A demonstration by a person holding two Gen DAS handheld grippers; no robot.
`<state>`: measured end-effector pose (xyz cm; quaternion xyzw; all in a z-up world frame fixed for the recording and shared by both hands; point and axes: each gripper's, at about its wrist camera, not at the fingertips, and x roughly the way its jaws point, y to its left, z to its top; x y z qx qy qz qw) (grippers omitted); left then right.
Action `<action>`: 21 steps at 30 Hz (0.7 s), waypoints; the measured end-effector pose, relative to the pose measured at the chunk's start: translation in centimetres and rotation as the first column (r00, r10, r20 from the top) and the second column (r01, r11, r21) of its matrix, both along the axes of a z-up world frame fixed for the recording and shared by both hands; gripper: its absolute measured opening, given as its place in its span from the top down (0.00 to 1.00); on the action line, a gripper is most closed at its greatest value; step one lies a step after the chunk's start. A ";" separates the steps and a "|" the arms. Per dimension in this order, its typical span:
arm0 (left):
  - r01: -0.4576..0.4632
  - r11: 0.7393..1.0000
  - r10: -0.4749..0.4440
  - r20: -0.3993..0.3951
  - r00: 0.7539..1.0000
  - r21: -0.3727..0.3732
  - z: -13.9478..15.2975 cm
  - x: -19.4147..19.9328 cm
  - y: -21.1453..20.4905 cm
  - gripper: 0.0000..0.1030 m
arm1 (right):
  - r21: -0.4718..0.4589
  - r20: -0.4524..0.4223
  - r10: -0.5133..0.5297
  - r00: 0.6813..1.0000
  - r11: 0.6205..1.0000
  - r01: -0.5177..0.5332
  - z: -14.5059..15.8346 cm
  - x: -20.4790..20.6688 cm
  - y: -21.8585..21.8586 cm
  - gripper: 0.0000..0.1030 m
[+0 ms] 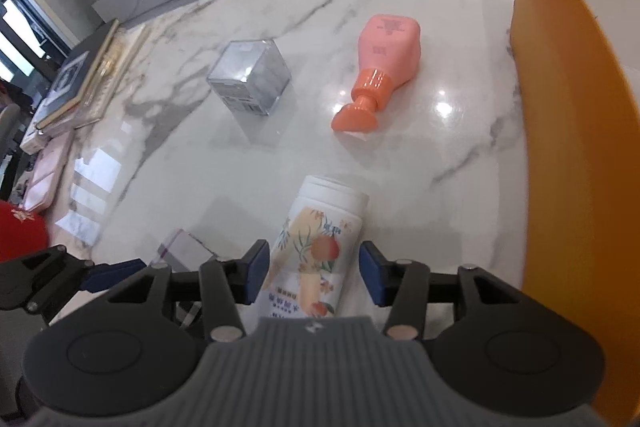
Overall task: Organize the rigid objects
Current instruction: 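Carry the plaid case and Vaseline bottle over the orange box with both tools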
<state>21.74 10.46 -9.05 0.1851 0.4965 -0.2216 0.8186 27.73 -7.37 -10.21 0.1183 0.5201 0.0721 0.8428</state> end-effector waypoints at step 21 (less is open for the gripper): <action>-0.133 0.989 0.129 -0.067 0.989 -0.061 0.3 1.6 -0.3 0.30 | -0.099 0.084 0.159 0.984 0.984 -0.150 0.4 -0.7 1.3 0.58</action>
